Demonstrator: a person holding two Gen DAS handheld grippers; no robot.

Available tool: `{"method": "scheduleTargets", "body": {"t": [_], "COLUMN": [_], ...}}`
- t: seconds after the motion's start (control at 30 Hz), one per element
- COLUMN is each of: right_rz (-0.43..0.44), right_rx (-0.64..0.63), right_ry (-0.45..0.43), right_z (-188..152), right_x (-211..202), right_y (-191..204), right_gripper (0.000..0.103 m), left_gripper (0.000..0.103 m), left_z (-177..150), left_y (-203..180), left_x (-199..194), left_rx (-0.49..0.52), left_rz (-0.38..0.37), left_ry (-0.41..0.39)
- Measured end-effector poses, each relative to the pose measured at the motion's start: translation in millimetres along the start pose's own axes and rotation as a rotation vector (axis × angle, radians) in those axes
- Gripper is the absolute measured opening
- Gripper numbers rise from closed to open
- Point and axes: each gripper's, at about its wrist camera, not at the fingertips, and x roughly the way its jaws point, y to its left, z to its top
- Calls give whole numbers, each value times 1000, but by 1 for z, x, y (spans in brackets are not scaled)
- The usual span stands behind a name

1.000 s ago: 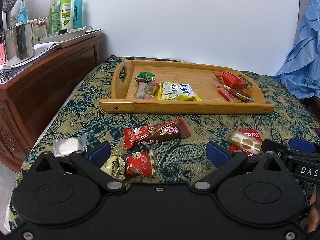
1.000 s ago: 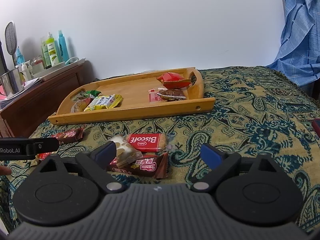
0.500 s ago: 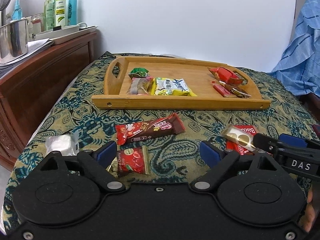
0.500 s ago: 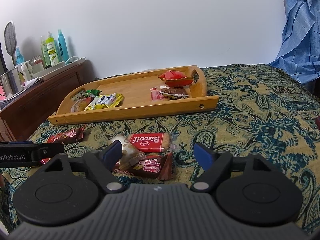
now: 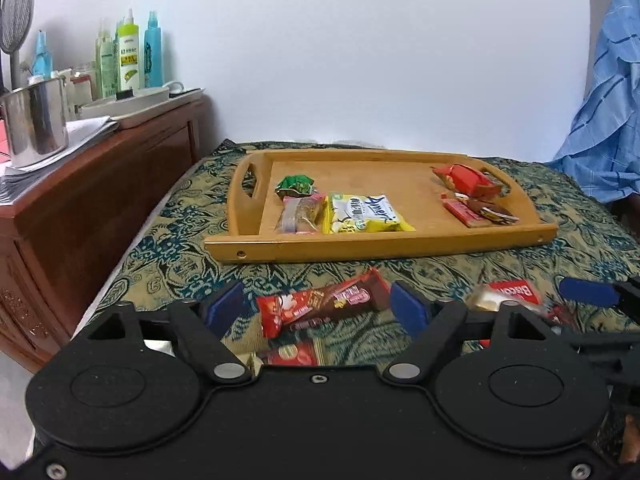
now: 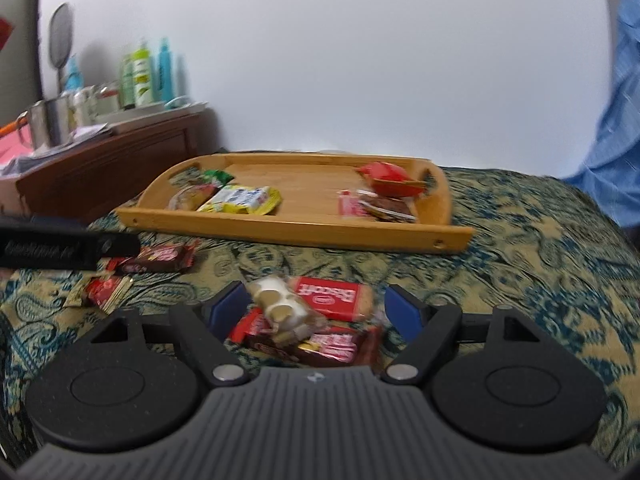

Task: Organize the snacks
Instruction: 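Grasp the chocolate wafer bar with the left tool while the right tool grasps the round cookie pack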

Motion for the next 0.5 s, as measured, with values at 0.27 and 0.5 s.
{"method": "scheduleTargets", "body": {"t": [0.27,0.5], "right_rz": [33,27], "right_rx": [-101,-31], "right_ry": [33,36], "right_z": [2,5], "right_x": [18,20], "right_y": [19,10], "right_gripper": [65,27], "left_gripper": [91,99], "left_z": [6,5], "left_y": [-3,-8], "left_x": [30,46], "left_rx": [33,28], "left_rz": [-25,-20], "left_ry": [40,78]}}
